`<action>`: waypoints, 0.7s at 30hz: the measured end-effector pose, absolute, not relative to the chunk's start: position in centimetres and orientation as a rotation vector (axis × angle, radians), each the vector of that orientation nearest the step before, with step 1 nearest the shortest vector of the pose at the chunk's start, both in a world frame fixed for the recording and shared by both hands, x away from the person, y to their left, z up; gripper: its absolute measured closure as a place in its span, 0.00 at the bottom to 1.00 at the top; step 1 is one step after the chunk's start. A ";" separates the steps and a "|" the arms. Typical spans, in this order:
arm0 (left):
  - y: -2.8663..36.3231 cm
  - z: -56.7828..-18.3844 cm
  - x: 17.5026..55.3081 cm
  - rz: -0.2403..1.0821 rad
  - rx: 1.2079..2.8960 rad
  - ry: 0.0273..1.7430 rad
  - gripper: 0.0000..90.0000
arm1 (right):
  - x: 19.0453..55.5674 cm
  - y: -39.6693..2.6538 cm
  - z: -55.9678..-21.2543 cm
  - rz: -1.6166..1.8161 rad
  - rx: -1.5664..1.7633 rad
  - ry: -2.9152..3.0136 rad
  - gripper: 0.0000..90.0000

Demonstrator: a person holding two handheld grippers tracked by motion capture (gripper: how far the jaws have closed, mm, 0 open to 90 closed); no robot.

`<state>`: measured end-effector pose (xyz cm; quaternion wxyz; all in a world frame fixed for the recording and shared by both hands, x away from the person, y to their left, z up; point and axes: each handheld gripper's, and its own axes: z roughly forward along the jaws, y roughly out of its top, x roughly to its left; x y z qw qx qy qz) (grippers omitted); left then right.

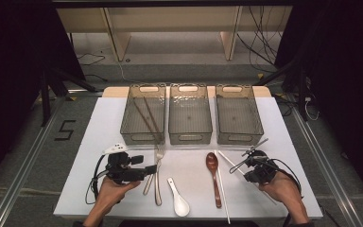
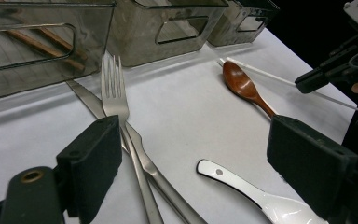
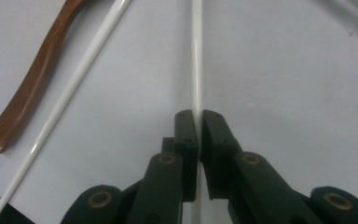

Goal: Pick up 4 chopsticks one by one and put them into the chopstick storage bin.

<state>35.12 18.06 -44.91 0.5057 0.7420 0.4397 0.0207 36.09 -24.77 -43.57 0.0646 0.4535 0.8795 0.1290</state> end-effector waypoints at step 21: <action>14.9 -45.0 35.1 -0.101 1.747 1.071 0.20 | 35.2 -23.8 -41.2 0.552 1.282 2.643 0.96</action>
